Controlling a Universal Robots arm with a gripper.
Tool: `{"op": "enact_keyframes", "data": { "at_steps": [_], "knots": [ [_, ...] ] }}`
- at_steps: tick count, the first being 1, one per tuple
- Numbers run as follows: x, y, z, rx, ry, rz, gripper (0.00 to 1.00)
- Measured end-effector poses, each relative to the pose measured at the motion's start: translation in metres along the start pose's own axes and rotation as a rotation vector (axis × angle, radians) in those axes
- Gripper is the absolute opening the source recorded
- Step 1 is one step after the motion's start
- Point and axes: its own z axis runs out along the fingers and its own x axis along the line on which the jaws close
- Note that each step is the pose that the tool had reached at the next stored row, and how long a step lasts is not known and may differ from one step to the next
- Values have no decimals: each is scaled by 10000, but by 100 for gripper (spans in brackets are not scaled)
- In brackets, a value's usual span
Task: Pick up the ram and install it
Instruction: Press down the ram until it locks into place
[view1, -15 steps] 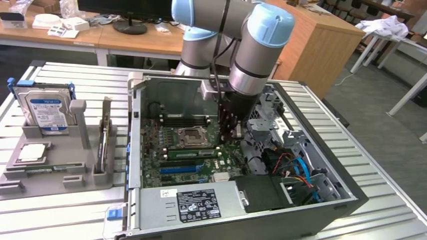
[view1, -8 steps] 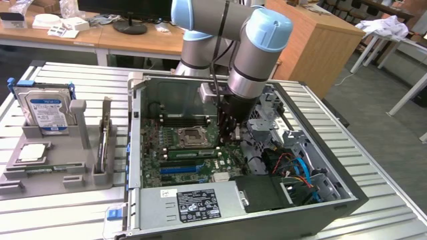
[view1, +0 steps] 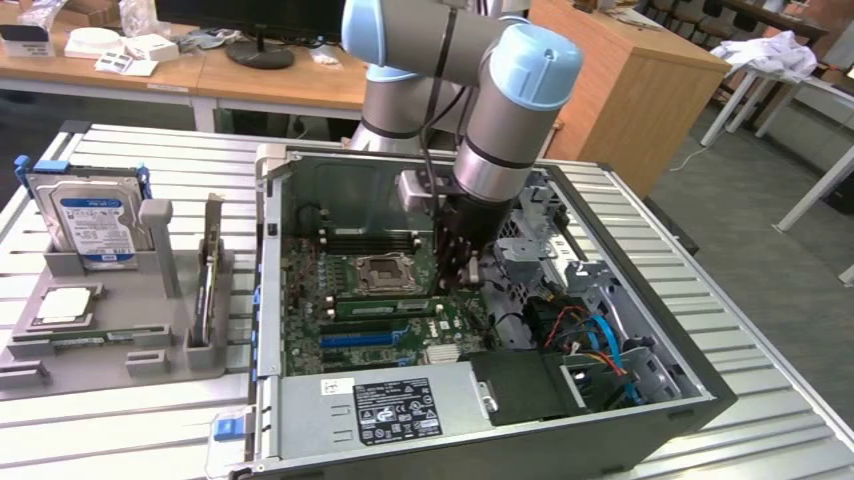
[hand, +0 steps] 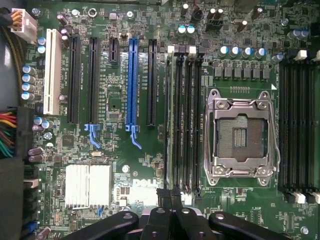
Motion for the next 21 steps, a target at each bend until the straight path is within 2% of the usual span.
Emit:
{"op": "enact_keyframes", "data": {
  "at_steps": [14, 21],
  "knots": [
    [-42, -1, 20, 0, 0, 1, 11],
    [-41, -2, 63, 1, 2, 0, 11]
  ]
}}
